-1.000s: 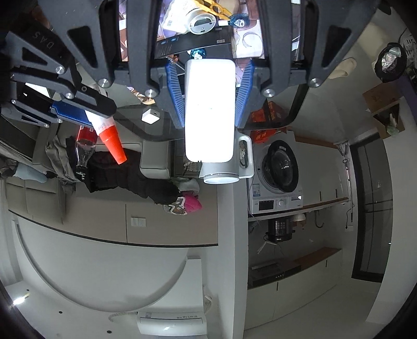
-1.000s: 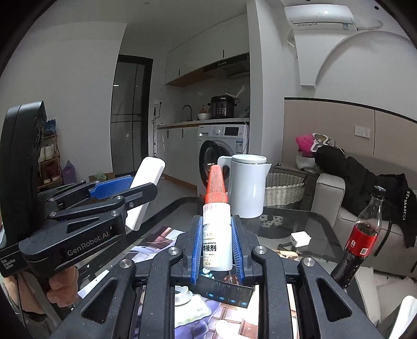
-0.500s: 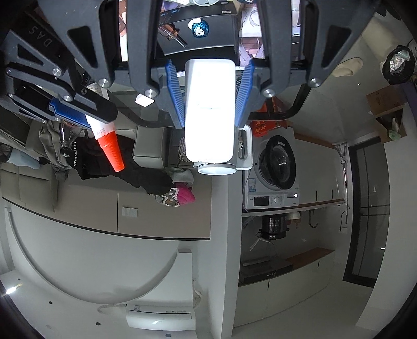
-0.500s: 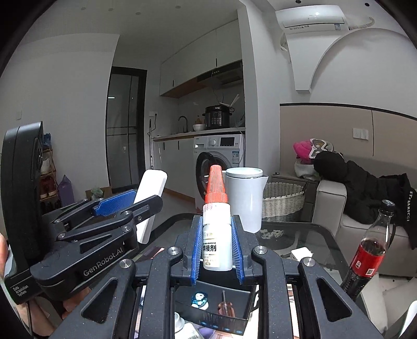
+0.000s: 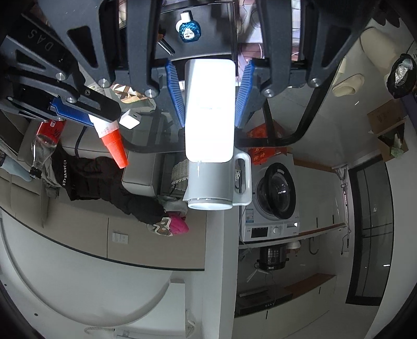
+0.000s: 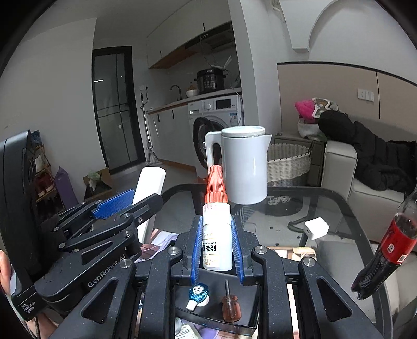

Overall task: Organize rigid objects
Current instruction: 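Lift the glue bottle with the right tool while the left tool lifts the white block, then lower both held items into the black box and open both tools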

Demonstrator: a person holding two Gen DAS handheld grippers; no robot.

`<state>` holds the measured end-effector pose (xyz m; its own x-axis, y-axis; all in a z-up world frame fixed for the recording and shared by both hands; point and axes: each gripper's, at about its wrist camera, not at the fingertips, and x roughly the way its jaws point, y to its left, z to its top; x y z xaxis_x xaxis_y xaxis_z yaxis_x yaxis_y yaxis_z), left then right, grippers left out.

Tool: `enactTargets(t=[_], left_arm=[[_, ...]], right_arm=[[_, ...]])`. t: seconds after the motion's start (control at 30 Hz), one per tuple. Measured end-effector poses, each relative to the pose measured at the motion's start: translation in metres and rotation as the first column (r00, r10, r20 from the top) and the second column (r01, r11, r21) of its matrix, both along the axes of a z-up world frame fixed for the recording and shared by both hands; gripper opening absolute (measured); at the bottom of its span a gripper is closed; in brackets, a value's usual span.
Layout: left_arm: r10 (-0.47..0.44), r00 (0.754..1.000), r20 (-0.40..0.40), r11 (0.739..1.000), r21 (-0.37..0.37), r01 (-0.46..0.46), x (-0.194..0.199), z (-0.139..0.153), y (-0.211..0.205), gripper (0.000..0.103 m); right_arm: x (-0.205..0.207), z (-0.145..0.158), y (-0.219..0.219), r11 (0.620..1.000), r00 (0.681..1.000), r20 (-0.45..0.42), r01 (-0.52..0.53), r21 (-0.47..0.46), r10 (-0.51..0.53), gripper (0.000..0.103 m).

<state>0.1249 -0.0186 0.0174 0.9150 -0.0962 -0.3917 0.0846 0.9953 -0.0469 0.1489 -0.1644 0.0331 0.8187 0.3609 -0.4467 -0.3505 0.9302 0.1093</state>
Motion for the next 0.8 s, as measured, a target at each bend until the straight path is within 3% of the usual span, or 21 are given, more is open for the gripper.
enactTargets(t=[0.3, 0.5, 0.8], left_arm=[[-0.005, 0.991, -0.134, 1.000, 0.003, 0.006, 0.023, -0.022, -0.006, 0.038], [-0.020, 0.963, -0.268, 1.000, 0.016, 0.025, 0.037, -0.040, -0.011, 0.038], [-0.023, 0.919, -0.393, 0.998, 0.038, 0.041, 0.050, -0.059, -0.011, 0.038]], right_arm=[[0.042, -0.042, 0.002, 0.999, 0.981, -0.195, -0.004, -0.033, -0.002, 0.021], [0.055, -0.063, 0.002, 0.999, 0.956, -0.294, 0.005, -0.054, -0.021, 0.021], [0.061, -0.088, 0.007, 0.995, 0.909, -0.416, -0.029, -0.099, -0.015, 0.021]])
